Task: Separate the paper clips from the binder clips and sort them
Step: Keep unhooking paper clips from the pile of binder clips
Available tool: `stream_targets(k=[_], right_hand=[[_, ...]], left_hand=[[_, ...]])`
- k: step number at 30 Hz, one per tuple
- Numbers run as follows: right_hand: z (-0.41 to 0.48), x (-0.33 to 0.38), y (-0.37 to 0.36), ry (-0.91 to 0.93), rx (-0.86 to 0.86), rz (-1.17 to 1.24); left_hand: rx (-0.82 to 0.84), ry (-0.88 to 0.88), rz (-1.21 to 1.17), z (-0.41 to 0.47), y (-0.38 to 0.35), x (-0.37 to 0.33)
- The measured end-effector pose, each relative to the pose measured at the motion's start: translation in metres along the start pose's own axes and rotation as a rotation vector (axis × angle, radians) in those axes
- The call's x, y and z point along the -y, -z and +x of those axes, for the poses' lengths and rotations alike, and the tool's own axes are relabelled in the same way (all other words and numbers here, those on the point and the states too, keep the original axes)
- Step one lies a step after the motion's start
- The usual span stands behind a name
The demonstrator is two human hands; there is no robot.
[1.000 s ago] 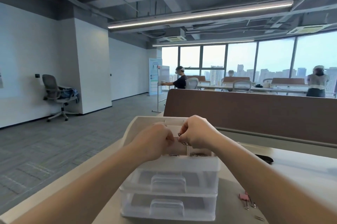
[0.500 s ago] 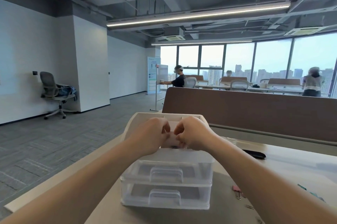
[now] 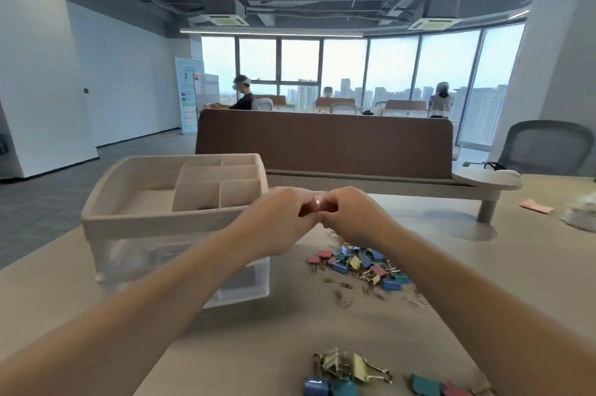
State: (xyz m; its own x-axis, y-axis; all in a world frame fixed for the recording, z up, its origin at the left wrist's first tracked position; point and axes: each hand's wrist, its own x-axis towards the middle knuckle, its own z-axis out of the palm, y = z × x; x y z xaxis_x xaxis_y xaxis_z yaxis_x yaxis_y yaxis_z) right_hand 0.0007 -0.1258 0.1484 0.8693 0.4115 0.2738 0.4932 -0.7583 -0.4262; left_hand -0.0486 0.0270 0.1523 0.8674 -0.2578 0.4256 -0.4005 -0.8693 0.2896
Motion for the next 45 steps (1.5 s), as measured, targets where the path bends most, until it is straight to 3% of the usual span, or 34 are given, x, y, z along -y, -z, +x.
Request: stream_targets(k=[9,19,37,45], right_hand=[[-0.034,-0.105,-0.009,-0.184,0.094,-0.088],[-0.035,-0.134,-0.056,-0.152,0.318,-0.105],[-0.049,-0.131,-0.066,-0.127,0.331,-0.066],[-0.059,-0.152,-0.055,-0.210,0.181,-0.189]], left_hand=[[0.207,0.007,0.066,0.033,-0.098,-0.024],[0.480,0.197,0.152,0.043,-0.160,0.028],[0.535,0.079,0.090,0.011,-0.166,0.013],[0.456,0.000,0.086,0.012,-0.177,-0.003]])
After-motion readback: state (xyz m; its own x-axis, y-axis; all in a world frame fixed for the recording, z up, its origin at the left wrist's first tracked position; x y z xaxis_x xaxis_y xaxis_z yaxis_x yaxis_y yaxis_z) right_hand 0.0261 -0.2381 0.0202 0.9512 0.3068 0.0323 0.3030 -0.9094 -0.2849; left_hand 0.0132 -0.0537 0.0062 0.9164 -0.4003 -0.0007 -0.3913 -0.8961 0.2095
